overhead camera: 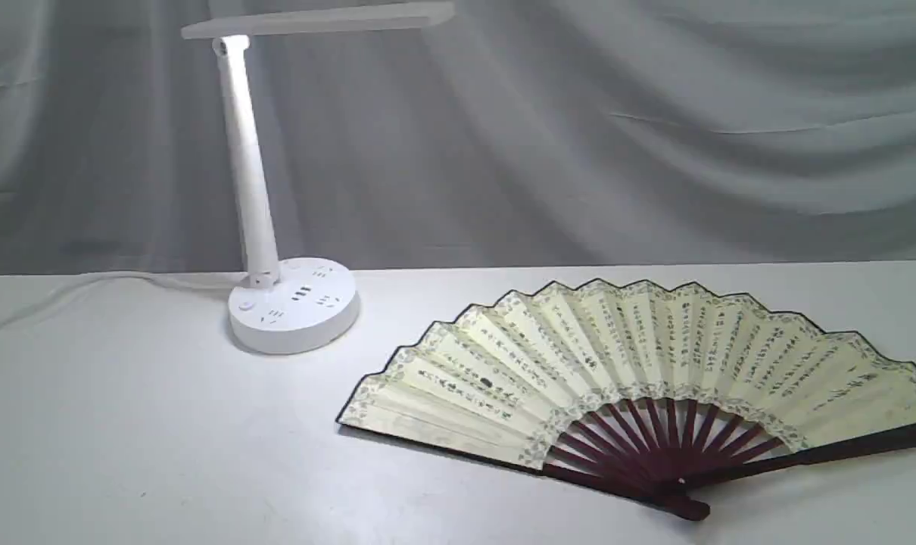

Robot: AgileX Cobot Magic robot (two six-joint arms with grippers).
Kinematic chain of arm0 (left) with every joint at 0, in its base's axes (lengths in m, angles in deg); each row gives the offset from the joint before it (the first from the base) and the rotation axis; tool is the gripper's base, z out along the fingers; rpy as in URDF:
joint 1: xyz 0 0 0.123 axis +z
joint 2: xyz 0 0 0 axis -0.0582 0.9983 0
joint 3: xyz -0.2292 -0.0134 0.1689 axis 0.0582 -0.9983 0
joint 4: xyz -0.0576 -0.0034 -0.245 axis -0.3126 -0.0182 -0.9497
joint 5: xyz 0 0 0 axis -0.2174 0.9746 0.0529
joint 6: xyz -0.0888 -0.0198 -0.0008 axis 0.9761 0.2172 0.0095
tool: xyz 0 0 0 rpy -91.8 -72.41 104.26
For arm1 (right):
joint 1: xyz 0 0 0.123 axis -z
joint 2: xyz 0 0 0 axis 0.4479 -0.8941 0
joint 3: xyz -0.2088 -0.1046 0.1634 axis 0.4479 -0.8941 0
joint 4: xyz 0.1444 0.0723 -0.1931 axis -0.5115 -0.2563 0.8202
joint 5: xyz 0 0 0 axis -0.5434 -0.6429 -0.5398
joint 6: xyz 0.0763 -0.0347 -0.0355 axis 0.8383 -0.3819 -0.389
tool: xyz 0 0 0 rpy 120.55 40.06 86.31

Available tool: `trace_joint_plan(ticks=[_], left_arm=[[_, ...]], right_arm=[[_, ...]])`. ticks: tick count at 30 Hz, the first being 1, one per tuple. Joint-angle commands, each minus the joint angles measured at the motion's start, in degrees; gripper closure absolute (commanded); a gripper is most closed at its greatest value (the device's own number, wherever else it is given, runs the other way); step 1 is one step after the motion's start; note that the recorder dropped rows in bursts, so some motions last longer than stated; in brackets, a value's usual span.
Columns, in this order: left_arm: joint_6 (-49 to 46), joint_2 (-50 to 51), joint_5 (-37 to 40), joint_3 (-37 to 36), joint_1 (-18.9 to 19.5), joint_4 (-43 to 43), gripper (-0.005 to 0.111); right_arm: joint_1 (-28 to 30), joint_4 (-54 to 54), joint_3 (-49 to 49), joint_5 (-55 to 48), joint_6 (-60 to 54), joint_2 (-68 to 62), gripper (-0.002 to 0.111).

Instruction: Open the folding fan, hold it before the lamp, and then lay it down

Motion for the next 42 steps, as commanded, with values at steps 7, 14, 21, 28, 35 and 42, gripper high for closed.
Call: trace_joint_plan(ticks=[7, 14, 21, 28, 35, 42], left_arm=[[-0.29, -0.17, -11.18, -10.08, 0.04, -0.5, 0.107], [-0.56, -0.17, -8.92, -15.07, 0.04, 1.19, 0.107], [-0.17, -0.17, -8.11, -15.07, 0.04, 0.81, 0.107], [-0.17, -0.17, -8.11, -15.07, 0.04, 0.81, 0.107], [-0.17, -0.17, -8.11, -15.07, 0.04, 0.81, 0.107], [-0.17, -0.17, -8.11, -15.07, 0.04, 0.81, 0.107]], right_arm=[[-0.03, -0.74, -12.0, 5.44, 0.17, 0.16, 0.108], [-0.03, -0.74, -14.4, 9.6, 0.41, 0.16, 0.108], [-0.03, -0.74, -14.4, 11.86, 0.41, 0.16, 0.108], [-0.03, -0.74, -14.4, 11.86, 0.41, 0.16, 0.108], [-0.03, -0.74, -14.4, 11.86, 0.41, 0.16, 0.108], [-0.03, -0.74, -14.4, 11.86, 0.41, 0.16, 0.108]])
